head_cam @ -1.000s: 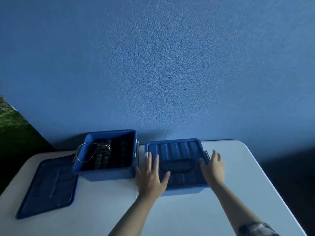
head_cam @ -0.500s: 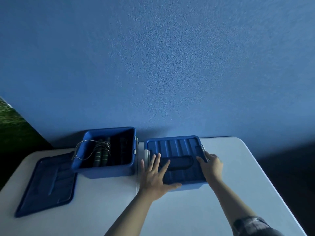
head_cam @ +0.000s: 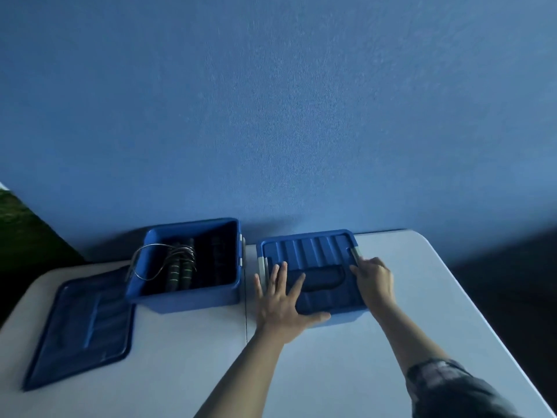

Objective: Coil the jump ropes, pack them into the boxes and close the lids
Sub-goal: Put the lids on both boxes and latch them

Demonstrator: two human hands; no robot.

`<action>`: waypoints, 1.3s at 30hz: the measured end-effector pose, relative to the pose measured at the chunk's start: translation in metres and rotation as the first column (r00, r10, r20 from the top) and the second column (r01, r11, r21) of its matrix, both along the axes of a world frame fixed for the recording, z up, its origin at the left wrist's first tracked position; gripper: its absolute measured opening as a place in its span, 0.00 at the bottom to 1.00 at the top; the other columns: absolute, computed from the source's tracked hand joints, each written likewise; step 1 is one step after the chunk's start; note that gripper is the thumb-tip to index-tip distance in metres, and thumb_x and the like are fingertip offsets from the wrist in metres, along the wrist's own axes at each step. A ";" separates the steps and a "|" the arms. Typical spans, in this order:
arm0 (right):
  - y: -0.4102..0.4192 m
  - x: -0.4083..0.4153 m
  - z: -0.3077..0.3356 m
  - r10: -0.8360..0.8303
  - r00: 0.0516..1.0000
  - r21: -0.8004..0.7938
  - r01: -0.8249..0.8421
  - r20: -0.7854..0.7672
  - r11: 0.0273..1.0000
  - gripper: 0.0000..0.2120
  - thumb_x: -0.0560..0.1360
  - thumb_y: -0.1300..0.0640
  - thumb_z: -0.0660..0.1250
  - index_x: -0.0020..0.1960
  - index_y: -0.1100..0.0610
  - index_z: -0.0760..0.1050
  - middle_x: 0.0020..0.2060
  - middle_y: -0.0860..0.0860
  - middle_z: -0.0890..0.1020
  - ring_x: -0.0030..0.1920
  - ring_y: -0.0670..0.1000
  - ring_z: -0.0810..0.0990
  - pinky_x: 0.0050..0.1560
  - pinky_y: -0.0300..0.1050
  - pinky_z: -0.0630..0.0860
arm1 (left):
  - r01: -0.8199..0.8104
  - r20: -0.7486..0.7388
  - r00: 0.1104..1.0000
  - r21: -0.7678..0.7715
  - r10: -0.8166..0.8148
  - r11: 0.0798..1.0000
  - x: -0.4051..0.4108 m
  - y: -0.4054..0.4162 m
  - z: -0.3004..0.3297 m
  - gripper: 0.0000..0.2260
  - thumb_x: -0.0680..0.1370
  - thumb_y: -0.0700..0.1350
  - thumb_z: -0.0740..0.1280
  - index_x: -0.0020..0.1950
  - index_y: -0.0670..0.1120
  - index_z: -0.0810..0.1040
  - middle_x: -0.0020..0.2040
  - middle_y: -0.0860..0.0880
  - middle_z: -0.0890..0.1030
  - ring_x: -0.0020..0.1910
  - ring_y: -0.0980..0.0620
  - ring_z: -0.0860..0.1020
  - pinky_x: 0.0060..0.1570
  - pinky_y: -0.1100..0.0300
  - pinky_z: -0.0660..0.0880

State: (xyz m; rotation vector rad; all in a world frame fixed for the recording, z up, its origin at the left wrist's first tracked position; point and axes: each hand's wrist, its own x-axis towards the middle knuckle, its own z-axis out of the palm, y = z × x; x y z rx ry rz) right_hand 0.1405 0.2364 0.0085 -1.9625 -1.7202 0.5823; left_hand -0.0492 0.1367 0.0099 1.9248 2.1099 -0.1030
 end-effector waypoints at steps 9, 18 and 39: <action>0.015 -0.013 0.002 0.149 0.986 -0.027 -0.147 0.074 0.989 0.14 0.75 0.59 0.63 0.57 0.65 0.76 0.57 0.56 0.73 0.48 0.60 0.78 0.50 0.45 0.72 | -0.034 -0.019 0.999 0.013 0.034 0.999 -0.007 0.024 0.000 0.51 0.59 0.83 0.43 0.77 0.61 0.40 0.75 0.49 0.29 0.74 0.50 0.29 0.69 0.39 0.29; 0.028 -0.049 0.006 0.107 0.958 -0.175 -0.062 0.265 0.983 0.26 0.79 0.56 0.54 0.75 0.60 0.52 0.76 0.53 0.54 0.75 0.53 0.54 0.74 0.59 0.44 | -0.074 0.038 0.997 0.098 0.071 0.992 -0.022 0.037 0.016 0.49 0.65 0.79 0.39 0.79 0.50 0.49 0.79 0.48 0.48 0.78 0.51 0.46 0.71 0.39 0.34; -0.096 -0.392 0.007 0.693 0.691 0.039 -0.714 0.205 0.699 0.27 0.79 0.46 0.48 0.77 0.46 0.45 0.77 0.44 0.47 0.77 0.49 0.45 0.75 0.56 0.43 | -0.247 -0.024 0.969 -0.037 0.247 0.968 -0.372 -0.179 -0.086 0.36 0.72 0.75 0.46 0.61 0.52 0.76 0.58 0.50 0.82 0.54 0.47 0.82 0.41 0.36 0.77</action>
